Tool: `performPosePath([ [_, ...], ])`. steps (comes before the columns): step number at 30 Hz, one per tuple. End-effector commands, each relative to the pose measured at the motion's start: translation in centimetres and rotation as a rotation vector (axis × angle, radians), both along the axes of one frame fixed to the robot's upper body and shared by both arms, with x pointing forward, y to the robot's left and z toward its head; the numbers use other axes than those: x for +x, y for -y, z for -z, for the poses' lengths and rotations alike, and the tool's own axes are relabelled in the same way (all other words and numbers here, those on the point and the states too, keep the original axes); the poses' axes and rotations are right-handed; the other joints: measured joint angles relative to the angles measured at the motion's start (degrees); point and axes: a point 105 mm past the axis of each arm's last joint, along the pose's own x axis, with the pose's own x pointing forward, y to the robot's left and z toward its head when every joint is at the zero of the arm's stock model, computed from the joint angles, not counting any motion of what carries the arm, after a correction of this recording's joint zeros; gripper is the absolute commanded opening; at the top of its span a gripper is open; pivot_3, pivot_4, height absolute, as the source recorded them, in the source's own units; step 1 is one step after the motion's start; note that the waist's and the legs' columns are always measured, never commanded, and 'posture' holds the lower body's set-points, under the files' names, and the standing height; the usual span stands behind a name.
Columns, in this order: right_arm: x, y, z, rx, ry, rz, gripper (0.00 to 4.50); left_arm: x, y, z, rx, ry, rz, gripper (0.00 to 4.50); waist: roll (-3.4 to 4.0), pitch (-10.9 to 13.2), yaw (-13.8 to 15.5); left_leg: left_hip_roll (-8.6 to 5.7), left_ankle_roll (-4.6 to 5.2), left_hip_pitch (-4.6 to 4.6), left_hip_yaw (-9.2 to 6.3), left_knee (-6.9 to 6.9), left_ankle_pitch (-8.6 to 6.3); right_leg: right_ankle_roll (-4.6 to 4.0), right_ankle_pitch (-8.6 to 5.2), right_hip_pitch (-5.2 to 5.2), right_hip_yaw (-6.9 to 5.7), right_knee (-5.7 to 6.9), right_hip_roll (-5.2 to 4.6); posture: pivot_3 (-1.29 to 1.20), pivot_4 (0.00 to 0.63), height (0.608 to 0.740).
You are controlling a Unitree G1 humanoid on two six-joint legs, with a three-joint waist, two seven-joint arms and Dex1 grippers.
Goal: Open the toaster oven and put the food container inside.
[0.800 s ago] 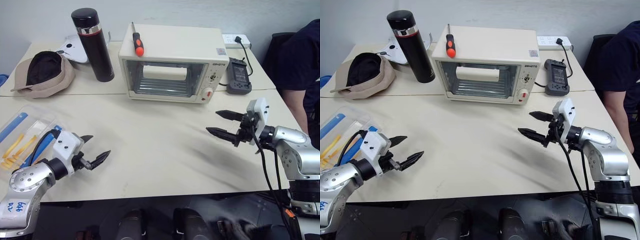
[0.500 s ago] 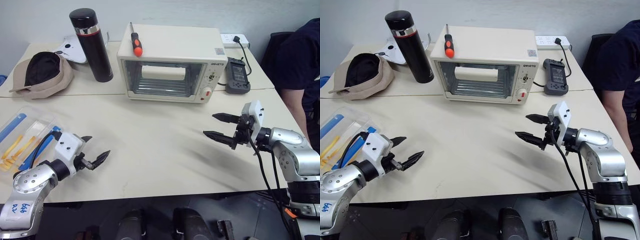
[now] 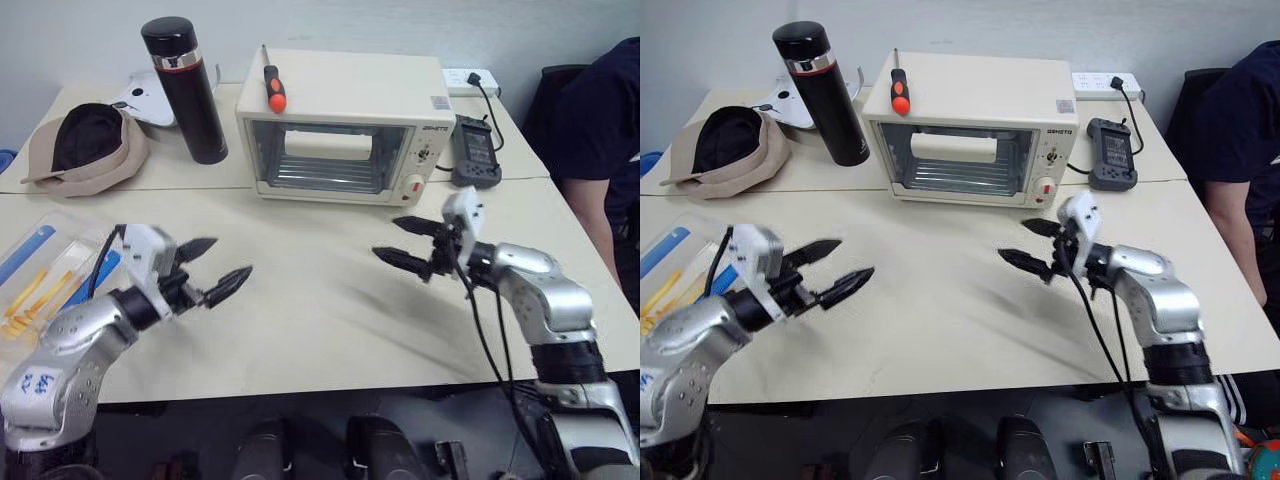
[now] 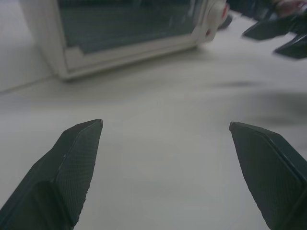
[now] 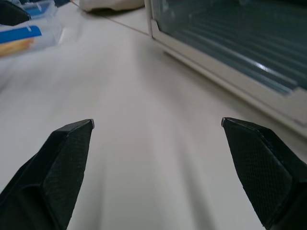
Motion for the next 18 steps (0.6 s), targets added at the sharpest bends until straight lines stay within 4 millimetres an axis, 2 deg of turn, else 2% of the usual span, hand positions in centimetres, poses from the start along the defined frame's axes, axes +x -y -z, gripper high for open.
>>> performPosePath([
  [1, 1.8, -0.7, -1.9, 0.014, 0.075, 0.022, 4.47, 0.0, 1.2, -2.9, -0.023, 0.066, 0.082, 4.50, -0.01, 0.0, 0.0, 0.00, 0.00, -0.01, 0.00, -0.01, 0.01, 0.00, 0.00, -0.01, -0.01, 0.00, 0.02, 0.00, 0.150, 0.740],
  [5, 4.6, -1.3, -4.6, 0.136, 0.073, 0.079, 4.47, 0.5, 2.1, -5.0, 0.036, 0.121, 0.137, 4.50, -0.01, 0.0, -0.1, 0.02, -0.02, -0.01, 0.07, -0.02, 0.06, 0.00, 0.00, -0.04, 0.01, 0.23, 0.11, 0.00, 0.150, 0.740],
  [8, 5.5, -1.7, -6.0, 0.217, 0.058, 0.070, 4.47, 1.0, 3.1, -6.5, 0.044, 0.167, 0.172, 4.50, -0.01, 0.0, -0.1, 0.04, -0.02, -0.04, 0.14, -0.04, 0.11, 0.00, 0.00, -0.07, 0.05, 0.21, 0.16, 0.00, 0.150, 0.740],
  [13, 4.7, -3.2, -7.5, 0.259, 0.087, -0.018, 4.47, 1.7, 4.3, -7.3, 0.049, 0.195, 0.205, 4.50, -0.01, 0.0, -0.1, 0.04, -0.01, -0.04, 0.16, -0.03, 0.12, 0.00, 0.00, -0.06, 0.12, 0.20, 0.17, 0.00, 0.150, 0.740],
  [18, 3.3, -4.8, -7.9, 0.253, 0.094, -0.108, 4.47, 2.2, 4.0, -7.2, 0.050, 0.200, 0.190, 4.50, -0.01, 0.0, -0.2, 0.06, -0.03, -0.04, 0.19, -0.06, 0.14, 0.00, 0.00, -0.12, 0.16, 0.24, 0.18, 0.00, 0.150, 0.740],
])
